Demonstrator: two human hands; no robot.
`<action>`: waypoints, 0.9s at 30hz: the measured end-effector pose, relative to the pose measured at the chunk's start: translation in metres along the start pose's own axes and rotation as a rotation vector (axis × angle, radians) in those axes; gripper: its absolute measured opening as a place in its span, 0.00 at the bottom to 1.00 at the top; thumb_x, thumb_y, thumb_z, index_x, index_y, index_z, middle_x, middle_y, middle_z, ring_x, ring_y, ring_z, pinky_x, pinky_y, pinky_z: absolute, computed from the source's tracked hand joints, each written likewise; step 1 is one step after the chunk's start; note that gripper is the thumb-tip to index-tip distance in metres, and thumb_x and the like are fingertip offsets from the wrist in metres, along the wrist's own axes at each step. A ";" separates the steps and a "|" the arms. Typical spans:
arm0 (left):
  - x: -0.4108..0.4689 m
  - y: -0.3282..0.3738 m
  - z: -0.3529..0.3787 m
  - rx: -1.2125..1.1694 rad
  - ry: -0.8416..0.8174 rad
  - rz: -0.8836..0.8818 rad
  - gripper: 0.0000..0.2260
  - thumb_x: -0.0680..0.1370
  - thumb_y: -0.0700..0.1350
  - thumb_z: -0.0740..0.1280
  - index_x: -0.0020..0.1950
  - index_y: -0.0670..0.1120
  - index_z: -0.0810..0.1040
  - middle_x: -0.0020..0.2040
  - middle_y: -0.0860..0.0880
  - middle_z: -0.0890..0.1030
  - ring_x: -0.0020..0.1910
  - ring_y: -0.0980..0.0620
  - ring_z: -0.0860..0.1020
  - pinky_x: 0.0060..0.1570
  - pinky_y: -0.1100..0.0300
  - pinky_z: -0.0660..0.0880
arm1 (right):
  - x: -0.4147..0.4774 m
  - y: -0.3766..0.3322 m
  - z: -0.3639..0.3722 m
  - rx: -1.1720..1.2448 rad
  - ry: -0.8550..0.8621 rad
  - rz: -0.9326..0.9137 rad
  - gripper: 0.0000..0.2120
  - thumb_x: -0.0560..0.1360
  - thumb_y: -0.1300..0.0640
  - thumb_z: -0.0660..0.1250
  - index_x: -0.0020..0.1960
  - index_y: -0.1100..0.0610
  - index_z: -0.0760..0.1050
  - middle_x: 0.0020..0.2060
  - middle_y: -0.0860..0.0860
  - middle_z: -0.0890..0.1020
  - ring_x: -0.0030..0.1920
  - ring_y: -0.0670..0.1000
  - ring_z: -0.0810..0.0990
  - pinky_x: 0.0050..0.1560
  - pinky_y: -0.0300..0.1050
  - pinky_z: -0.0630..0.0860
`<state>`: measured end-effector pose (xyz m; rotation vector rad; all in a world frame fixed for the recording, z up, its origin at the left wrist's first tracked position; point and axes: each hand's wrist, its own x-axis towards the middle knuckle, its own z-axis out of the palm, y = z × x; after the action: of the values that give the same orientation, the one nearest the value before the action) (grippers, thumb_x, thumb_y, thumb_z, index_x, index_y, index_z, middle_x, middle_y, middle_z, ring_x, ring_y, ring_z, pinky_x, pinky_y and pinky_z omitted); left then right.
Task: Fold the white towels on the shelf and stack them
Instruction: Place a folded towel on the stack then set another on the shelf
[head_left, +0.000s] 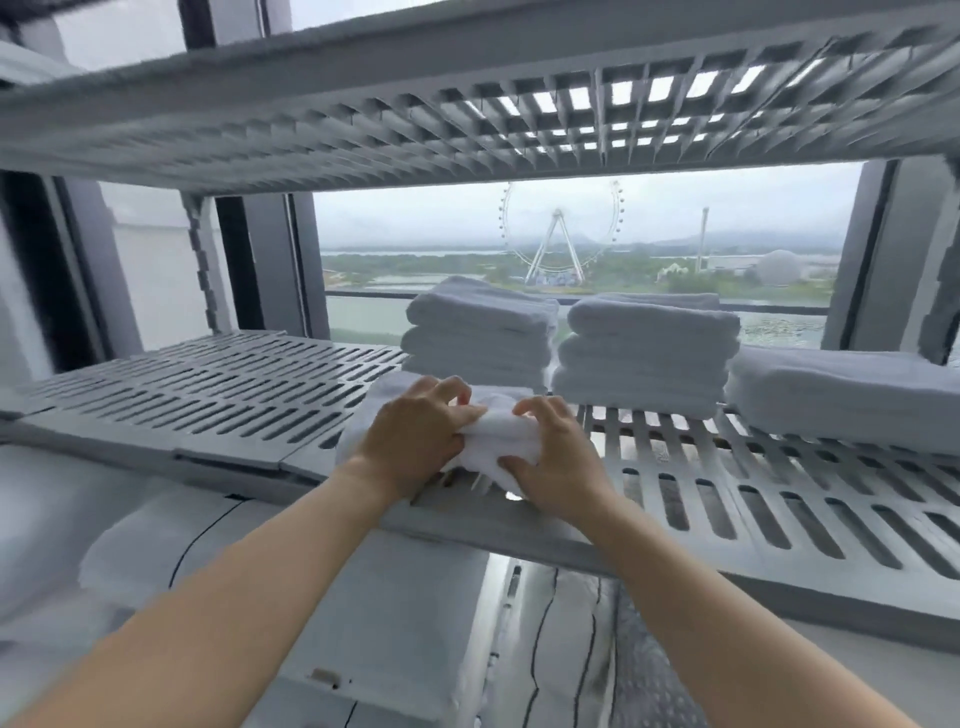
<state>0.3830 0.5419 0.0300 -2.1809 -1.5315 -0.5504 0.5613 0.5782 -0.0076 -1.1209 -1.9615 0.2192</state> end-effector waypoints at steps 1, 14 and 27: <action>-0.005 -0.013 -0.001 0.006 0.006 -0.033 0.19 0.75 0.41 0.64 0.65 0.51 0.75 0.60 0.49 0.74 0.60 0.46 0.69 0.51 0.51 0.73 | 0.006 -0.009 0.013 0.009 -0.013 -0.011 0.21 0.68 0.54 0.72 0.58 0.50 0.70 0.53 0.45 0.70 0.49 0.48 0.70 0.46 0.40 0.64; -0.033 -0.233 0.015 -0.074 -0.045 -0.130 0.18 0.77 0.37 0.60 0.64 0.51 0.76 0.63 0.51 0.75 0.62 0.48 0.72 0.55 0.57 0.70 | 0.101 -0.120 0.187 -0.022 -0.034 -0.017 0.24 0.70 0.56 0.71 0.63 0.50 0.69 0.61 0.48 0.69 0.60 0.52 0.70 0.52 0.40 0.66; 0.003 -0.338 0.059 -0.071 -0.077 -0.068 0.17 0.74 0.48 0.62 0.63 0.52 0.73 0.59 0.53 0.76 0.57 0.48 0.74 0.50 0.54 0.74 | 0.189 -0.135 0.250 0.106 -0.036 0.171 0.17 0.68 0.52 0.73 0.56 0.50 0.76 0.57 0.49 0.75 0.55 0.48 0.75 0.52 0.38 0.69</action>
<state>0.0687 0.6802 0.0194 -2.2337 -1.6560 -0.5561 0.2464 0.7061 0.0150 -1.2231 -1.8633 0.4322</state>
